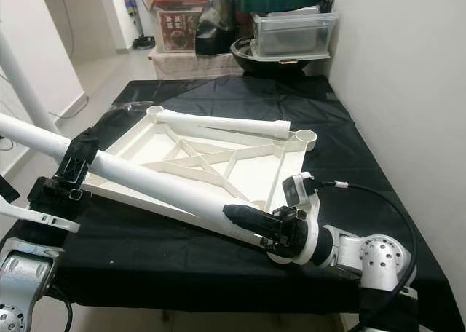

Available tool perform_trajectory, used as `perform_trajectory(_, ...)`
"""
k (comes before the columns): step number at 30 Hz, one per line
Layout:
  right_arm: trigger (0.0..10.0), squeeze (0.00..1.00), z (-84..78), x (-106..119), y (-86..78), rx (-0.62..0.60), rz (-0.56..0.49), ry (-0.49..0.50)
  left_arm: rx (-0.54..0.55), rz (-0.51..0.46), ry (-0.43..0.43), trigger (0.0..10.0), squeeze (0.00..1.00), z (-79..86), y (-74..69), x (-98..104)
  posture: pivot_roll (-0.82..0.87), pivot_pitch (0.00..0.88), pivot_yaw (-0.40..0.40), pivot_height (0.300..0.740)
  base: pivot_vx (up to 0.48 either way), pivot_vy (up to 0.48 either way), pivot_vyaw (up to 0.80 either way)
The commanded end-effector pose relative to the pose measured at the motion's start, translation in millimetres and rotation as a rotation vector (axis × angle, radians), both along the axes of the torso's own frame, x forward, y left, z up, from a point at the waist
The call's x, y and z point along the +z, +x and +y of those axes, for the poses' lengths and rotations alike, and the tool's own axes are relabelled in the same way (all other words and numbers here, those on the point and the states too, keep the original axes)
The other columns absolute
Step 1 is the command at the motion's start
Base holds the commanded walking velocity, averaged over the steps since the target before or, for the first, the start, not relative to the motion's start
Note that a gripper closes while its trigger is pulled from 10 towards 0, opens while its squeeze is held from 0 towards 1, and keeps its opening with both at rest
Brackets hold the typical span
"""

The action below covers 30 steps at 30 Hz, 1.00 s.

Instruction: Building children table

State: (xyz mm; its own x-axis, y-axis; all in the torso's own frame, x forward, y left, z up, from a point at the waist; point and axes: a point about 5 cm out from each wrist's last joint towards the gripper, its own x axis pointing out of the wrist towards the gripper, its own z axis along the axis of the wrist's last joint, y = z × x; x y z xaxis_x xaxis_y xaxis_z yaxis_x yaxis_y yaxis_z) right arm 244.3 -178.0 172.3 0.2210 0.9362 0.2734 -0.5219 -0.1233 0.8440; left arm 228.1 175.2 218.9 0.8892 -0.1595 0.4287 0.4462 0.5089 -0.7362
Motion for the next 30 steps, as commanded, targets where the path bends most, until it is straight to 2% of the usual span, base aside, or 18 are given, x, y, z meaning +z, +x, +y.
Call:
perform_trajectory(1, 0.0, 0.0, 3.5, 3.0, -3.3, 0.034, -0.029, 0.013, 0.005, -0.006, 0.001, 10.0, 0.0, 2.9, -2.1, 3.0, -0.03, 0.0, 0.022, 0.74, 0.0, 0.0, 0.0)
perform_trajectory(8, 0.0, 0.0, 5.5, 3.8, -7.8, 0.064, -0.048, 0.019, 0.001, -0.01, -0.025, 10.0, 0.0, 6.0, -2.5, 3.9, -0.03, 0.0, 0.022, 0.74, 0.0, 0.0, 0.0)
perform_trajectory(9, 0.0, 0.0, 6.0, 3.1, -8.9, 0.07, -0.049, 0.014, 0.001, -0.013, -0.03, 6.0, 0.0, 7.3, -2.5, 4.1, -0.04, 0.0, 0.023, 0.74, 0.0, 0.0, 0.0)
perform_trajectory(10, 0.0, 0.0, 6.5, 2.3, -9.6, 0.072, -0.051, 0.009, 0.012, -0.021, -0.051, 0.0, 0.0, 9.7, -2.7, 4.8, -0.04, 0.0, 0.023, 0.74, 0.0, 0.0, 0.0)
perform_trajectory(30, 0.0, 0.0, 7.2, -1.1, -3.9, 0.036, -0.066, 0.01, 0.029, -0.024, -0.117, 0.0, 0.0, 15.2, -4.7, 3.7, -0.07, 0.0, 0.023, 0.74, 0.0, 0.0, 0.0)
